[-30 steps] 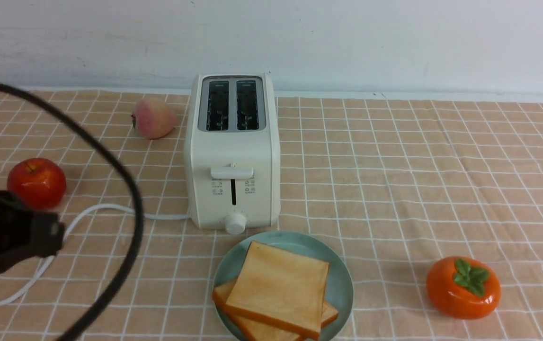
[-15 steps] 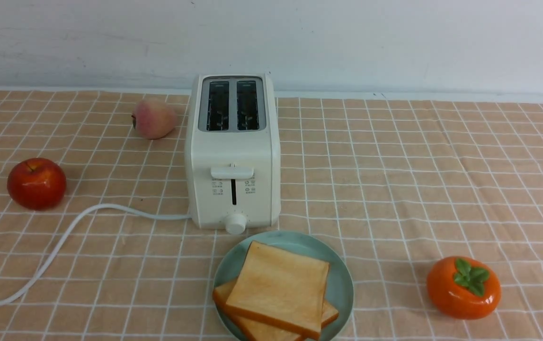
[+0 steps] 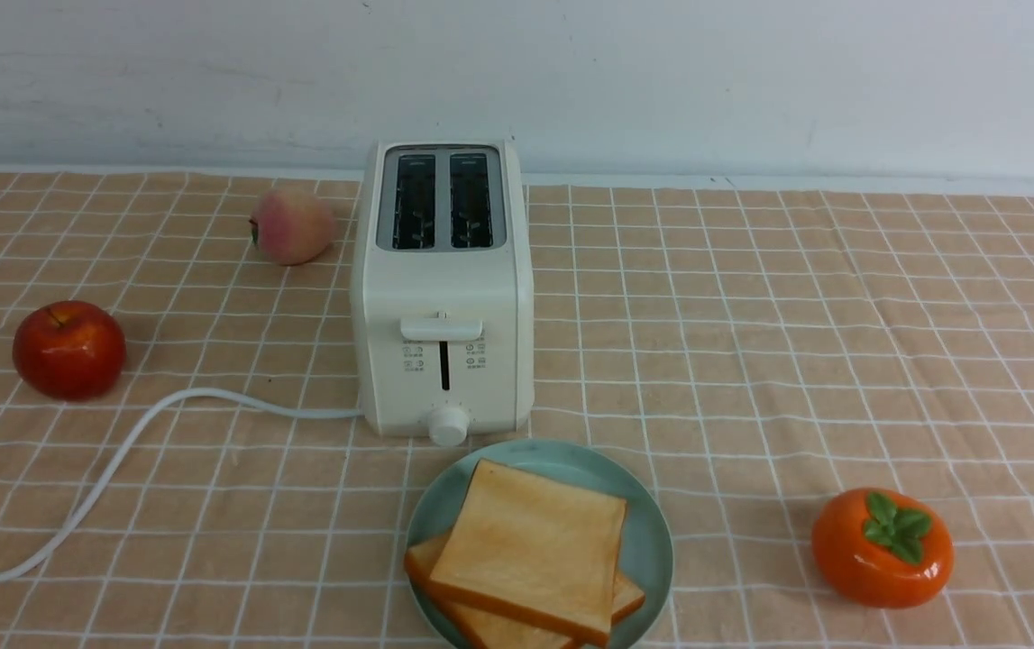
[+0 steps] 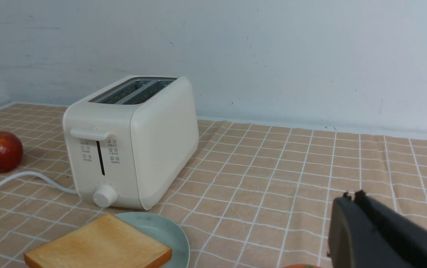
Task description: Take toasted bread from bread machine on light coffee tablecloth place on plate.
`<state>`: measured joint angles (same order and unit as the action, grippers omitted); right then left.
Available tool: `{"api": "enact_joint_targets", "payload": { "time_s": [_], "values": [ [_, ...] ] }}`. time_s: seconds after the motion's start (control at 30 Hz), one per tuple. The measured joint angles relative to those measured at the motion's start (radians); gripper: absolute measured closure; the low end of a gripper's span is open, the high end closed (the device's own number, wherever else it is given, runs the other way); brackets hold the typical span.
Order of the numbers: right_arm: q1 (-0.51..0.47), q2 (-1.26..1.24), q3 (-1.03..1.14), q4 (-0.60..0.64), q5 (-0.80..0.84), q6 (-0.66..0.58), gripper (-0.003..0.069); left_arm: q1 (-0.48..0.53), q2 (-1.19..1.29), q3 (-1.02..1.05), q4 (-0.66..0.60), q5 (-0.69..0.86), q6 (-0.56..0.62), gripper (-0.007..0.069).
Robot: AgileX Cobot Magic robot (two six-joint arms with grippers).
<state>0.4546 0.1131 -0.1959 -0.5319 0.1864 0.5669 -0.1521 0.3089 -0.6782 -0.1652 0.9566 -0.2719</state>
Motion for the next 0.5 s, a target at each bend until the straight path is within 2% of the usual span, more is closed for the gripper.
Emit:
{"api": "enact_joint_targets", "payload": {
  "time_s": [0.5],
  "values": [
    [0.0,0.0,0.0,0.0,-0.001,0.0,0.0648,-0.001,-0.005,0.0,0.0,0.002,0.0,0.0638]
  ]
}}
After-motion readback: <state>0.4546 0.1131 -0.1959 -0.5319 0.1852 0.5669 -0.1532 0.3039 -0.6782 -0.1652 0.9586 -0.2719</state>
